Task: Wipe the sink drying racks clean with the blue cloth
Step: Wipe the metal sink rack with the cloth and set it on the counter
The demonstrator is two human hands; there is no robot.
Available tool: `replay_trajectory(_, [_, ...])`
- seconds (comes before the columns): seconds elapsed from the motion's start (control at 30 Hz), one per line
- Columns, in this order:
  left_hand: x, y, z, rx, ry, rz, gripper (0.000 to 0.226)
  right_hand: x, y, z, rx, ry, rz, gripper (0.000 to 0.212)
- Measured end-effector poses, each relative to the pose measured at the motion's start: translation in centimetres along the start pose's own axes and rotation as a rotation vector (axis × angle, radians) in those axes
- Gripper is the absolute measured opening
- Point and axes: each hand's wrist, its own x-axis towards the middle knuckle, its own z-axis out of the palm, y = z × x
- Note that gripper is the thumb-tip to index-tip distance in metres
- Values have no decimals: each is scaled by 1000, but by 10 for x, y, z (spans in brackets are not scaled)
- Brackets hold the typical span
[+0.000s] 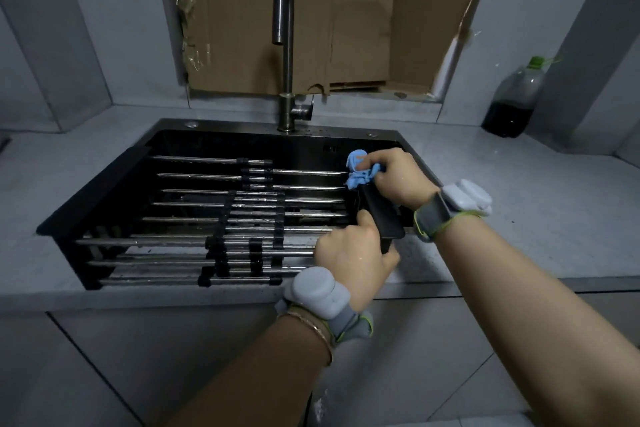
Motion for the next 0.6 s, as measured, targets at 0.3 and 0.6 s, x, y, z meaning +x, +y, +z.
replay_trajectory(0.3, [-6,1,-4,-26,61,19,42,-103,-17,-20,139,-8,-93,20])
replay_trajectory(0.6, [-19,-26,5,241,174,222,43,-47,-17,-12,-25,-30,-150,8])
